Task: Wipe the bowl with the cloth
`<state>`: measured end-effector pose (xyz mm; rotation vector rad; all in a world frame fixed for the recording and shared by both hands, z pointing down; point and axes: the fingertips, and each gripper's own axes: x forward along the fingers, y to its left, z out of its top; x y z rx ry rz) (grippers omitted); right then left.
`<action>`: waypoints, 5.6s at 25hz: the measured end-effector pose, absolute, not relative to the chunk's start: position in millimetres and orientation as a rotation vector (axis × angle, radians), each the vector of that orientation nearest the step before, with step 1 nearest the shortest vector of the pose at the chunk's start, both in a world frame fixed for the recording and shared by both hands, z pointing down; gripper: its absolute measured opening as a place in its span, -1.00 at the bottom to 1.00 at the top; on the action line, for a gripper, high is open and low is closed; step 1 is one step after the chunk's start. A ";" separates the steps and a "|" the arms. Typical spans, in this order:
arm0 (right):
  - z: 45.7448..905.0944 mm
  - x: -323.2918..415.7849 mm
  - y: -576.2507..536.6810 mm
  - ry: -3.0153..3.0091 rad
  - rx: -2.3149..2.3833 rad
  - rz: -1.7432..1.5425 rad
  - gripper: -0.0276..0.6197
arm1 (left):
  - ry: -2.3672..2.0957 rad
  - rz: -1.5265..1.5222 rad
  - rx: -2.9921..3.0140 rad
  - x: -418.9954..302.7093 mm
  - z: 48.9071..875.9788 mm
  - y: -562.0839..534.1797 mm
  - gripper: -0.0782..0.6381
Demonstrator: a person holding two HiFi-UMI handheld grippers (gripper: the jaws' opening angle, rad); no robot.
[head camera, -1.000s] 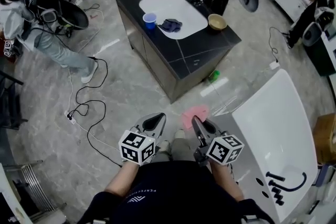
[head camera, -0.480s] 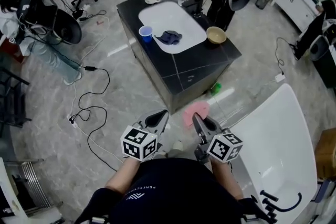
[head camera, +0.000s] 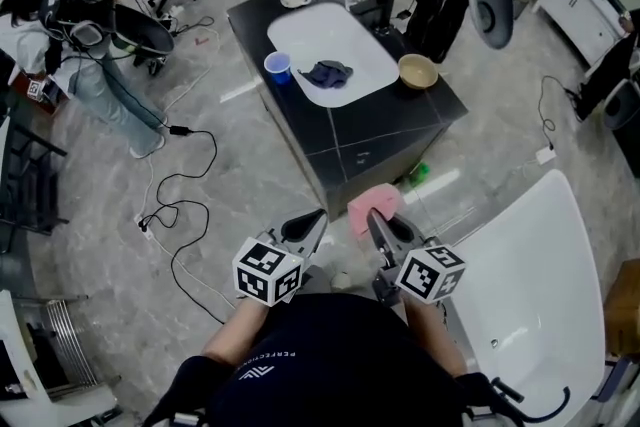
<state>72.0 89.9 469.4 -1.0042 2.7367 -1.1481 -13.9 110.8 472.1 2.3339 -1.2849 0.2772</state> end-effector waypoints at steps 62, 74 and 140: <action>480.0 71.0 -129.5 2.443 -1.573 -1.176 -0.78 | -0.538 0.521 2.773 8.4 480.4 -143.8 -0.75; 493.8 111.6 -167.8 2.454 -1.566 -1.228 -0.78 | -0.482 0.650 2.827 66.7 497.7 -192.2 -0.75; 497.8 107.9 -212.9 2.582 -1.322 -1.312 -0.78 | -0.608 1.121 2.886 54.9 509.7 -243.4 -0.74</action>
